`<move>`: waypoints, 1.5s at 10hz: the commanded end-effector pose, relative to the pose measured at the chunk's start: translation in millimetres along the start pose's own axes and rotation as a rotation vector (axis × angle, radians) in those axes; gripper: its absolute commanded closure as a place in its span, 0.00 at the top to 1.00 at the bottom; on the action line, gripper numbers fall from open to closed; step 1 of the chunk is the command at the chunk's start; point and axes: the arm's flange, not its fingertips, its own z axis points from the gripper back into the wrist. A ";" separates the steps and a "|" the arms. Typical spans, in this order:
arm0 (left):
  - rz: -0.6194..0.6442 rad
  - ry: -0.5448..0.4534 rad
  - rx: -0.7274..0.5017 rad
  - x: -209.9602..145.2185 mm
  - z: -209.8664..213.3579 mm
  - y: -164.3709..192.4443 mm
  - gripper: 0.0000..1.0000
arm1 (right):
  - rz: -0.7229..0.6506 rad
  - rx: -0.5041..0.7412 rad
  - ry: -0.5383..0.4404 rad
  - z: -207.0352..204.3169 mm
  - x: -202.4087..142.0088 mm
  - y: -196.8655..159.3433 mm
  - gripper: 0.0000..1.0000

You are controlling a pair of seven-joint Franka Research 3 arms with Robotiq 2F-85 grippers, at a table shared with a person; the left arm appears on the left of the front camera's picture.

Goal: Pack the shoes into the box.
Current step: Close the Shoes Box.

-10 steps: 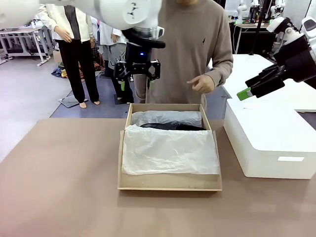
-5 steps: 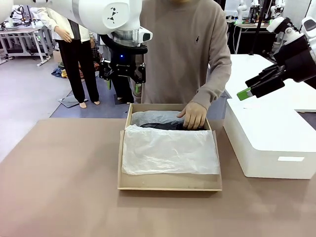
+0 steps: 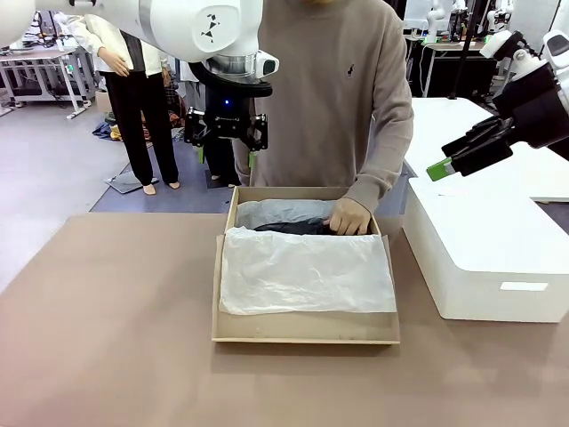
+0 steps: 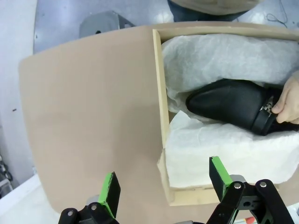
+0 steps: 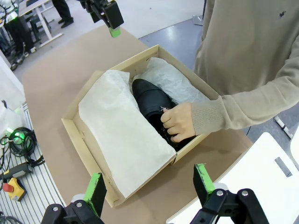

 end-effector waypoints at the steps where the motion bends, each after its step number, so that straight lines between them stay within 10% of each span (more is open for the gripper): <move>1: -0.001 0.001 0.001 -0.9 -0.7 0.2 1.00 | -0.001 0.000 -0.004 -0.4 -0.1 -1.0 1.00; 7: -0.598 -0.007 0.001 -3.4 -19.6 97.9 1.00 | -0.001 0.000 -0.004 -0.4 -0.1 -1.0 1.00; 10: -0.889 -0.177 -0.121 8.2 -29.7 137.8 1.00 | -0.001 0.000 -0.004 -0.4 -0.1 -1.0 1.00; 15: -1.161 -0.014 -0.104 13.4 -43.8 161.9 0.16 | -0.001 0.000 -0.004 -0.4 -0.1 -1.0 1.00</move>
